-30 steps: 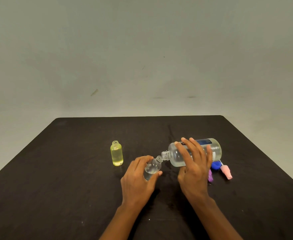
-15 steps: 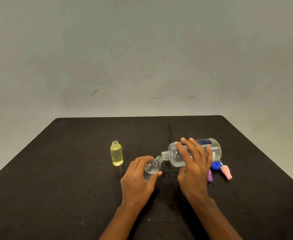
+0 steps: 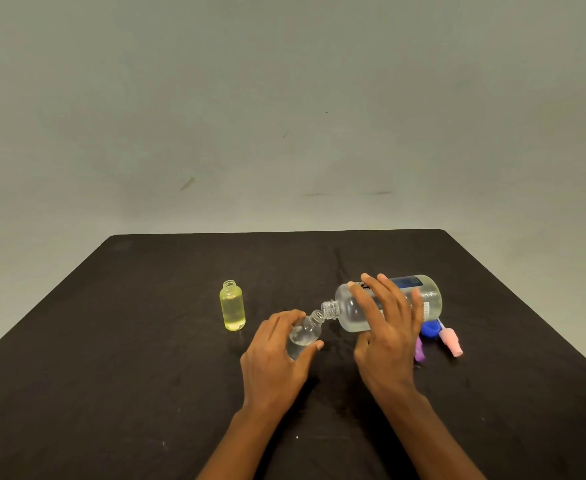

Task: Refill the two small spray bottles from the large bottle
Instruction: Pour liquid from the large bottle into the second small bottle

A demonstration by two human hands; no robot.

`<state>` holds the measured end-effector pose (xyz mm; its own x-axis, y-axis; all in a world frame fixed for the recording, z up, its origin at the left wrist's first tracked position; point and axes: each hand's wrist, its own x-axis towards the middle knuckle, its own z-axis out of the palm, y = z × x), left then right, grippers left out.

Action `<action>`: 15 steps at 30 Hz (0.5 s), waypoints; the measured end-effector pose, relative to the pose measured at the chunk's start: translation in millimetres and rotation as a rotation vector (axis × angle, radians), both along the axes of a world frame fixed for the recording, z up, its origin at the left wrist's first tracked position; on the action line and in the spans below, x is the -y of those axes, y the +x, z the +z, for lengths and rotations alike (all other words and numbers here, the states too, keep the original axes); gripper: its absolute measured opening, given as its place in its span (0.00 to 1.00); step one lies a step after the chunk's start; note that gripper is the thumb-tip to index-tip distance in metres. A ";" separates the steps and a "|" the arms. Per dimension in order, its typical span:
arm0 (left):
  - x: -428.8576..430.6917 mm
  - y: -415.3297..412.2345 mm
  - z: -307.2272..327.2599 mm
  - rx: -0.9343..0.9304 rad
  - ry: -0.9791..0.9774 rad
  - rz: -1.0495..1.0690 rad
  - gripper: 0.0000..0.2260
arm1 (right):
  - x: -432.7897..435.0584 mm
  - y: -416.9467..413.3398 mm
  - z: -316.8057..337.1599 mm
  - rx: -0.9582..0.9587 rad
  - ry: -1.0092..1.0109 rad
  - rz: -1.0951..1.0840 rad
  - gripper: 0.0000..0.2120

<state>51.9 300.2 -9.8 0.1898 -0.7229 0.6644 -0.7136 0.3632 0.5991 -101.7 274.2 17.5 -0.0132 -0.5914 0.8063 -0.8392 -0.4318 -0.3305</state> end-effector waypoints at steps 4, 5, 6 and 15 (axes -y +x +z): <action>1.1 0.3 -0.7 0.010 -0.001 0.001 0.22 | -0.3 0.0 0.9 -0.003 0.009 0.001 0.37; 1.2 0.3 -0.9 0.009 0.000 0.000 0.22 | -0.4 -0.1 0.9 -0.003 0.008 0.002 0.37; 1.3 0.3 -0.9 0.007 0.001 0.000 0.22 | -0.3 -0.1 0.7 -0.002 0.009 0.002 0.37; 0.7 0.5 -1.9 -0.003 0.003 -0.006 0.22 | -0.5 0.1 0.3 0.003 0.004 0.001 0.37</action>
<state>52.4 299.5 -11.7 0.1875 -0.7263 0.6613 -0.7094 0.3656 0.6026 -101.5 274.7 17.8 -0.0146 -0.5946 0.8039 -0.8376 -0.4318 -0.3346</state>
